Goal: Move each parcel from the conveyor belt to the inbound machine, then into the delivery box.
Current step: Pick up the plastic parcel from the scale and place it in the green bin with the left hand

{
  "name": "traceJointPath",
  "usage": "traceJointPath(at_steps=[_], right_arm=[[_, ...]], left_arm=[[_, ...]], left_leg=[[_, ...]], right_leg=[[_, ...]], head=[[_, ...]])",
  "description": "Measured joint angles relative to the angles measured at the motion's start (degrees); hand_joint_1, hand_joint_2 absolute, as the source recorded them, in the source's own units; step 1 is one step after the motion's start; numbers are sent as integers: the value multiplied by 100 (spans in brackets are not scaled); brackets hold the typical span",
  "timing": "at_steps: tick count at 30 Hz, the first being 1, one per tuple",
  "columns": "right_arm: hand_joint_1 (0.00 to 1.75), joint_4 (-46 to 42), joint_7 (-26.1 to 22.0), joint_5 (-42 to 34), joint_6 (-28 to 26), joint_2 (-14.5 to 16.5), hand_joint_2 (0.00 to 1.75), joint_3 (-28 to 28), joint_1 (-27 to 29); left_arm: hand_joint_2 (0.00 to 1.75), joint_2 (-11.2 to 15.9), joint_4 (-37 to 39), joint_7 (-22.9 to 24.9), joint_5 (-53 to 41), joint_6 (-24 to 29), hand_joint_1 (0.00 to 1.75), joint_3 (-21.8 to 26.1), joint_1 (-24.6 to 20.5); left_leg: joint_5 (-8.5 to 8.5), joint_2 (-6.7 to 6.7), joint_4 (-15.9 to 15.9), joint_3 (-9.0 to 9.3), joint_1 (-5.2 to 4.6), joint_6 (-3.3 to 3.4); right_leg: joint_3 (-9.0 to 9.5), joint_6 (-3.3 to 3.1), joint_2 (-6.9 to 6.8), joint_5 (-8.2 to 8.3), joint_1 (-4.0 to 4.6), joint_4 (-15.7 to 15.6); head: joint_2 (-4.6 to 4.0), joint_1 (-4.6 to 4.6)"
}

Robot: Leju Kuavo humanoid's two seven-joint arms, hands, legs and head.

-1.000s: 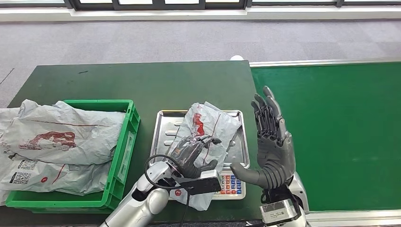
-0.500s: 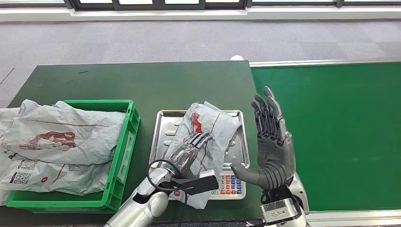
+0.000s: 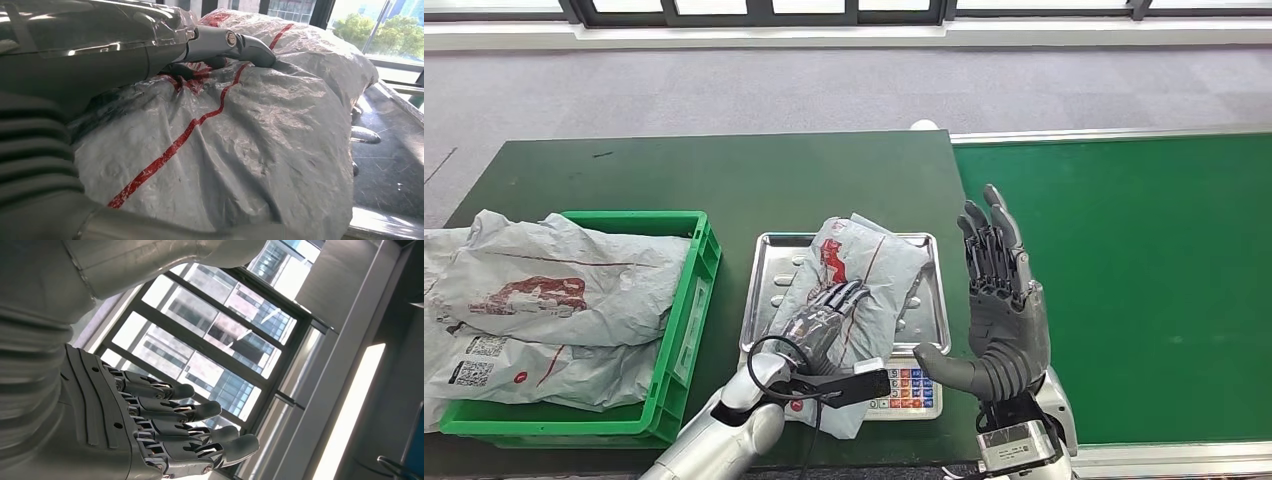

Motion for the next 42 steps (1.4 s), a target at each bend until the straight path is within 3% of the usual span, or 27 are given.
traceJointPath(at_steps=[1, 4, 5, 10, 33, 42], right_arm=[[0, 0, 0, -2, 0, -1, 175, 0, 0], [0, 0, -4, -12, 2, -2, 175, 1, 0], [0, 1, -8, -14, 2, -3, 175, 1, -1], [0, 9, -35, -21, -45, -25, 175, 2, 1], [0, -2, -95, 2, -9, -76, 175, 2, 40], [0, -2, -161, -5, -79, -78, 175, 2, 53]], left_arm=[[44, -1, 26, 36, -26, -3, 0, 1, -11], [175, -1, 134, 183, -159, -84, 131, 11, -53], [175, -1, 179, 204, -207, -135, 175, 24, -70], [175, -8, 337, 62, -359, -260, 175, 124, -130], [175, -143, 69, 15, -754, 234, 175, 403, 24], [175, -125, -402, 4, -733, 381, 175, 666, 359]], left_leg=[[1, 0, 0, 3, 0, 0], [7, 0, -1, 10, 0, 2], [8, 0, -1, 12, 0, 3], [10, -1, -2, 25, 0, 5], [25, 23, -5, 40, 5, -5], [28, 67, -5, 25, 15, -12]], right_leg=[[3, -1, 0, 1, 0, 0], [11, -2, -1, 3, 1, 0], [14, -2, -2, 3, 1, 0], [28, -2, -6, 3, 1, 0], [30, -13, 12, 21, 3, 1], [5, -25, 60, 49, 2, 1]], head=[[0, 1], [0, 1], [0, 1], [0, -1], [0, -1], [1, 0]])
